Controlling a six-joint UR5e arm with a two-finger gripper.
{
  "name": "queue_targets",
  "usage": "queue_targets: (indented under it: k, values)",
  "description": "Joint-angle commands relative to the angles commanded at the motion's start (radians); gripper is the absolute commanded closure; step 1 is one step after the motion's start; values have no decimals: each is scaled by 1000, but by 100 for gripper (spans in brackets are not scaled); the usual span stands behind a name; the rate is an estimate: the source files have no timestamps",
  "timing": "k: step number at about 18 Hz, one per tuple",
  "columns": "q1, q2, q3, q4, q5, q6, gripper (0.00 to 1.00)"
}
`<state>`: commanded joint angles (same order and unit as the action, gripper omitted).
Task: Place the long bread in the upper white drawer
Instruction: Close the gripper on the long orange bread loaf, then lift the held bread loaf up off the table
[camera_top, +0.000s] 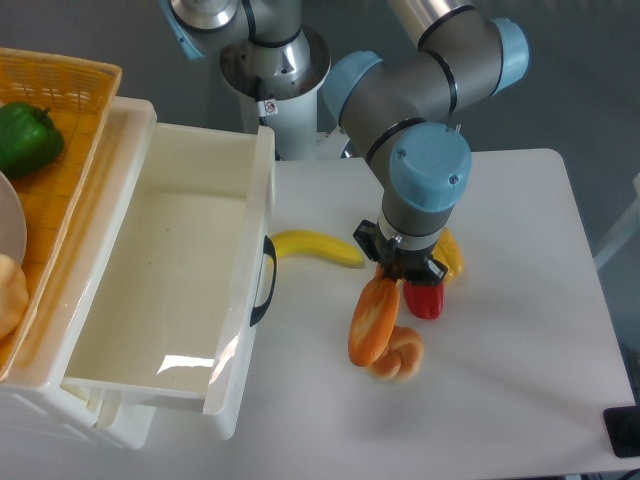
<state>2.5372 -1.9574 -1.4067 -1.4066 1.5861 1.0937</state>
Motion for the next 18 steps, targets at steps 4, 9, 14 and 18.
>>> queue_targets:
  k: [4, 9, 14, 18]
  values:
    - [-2, 2, 2, -2, 6, 0, 100]
    - [11, 17, 3, -2, 31, 0, 100]
    - [23, 41, 28, -75, 32, -8, 100]
    - [21, 90, 64, -170, 23, -87, 100]
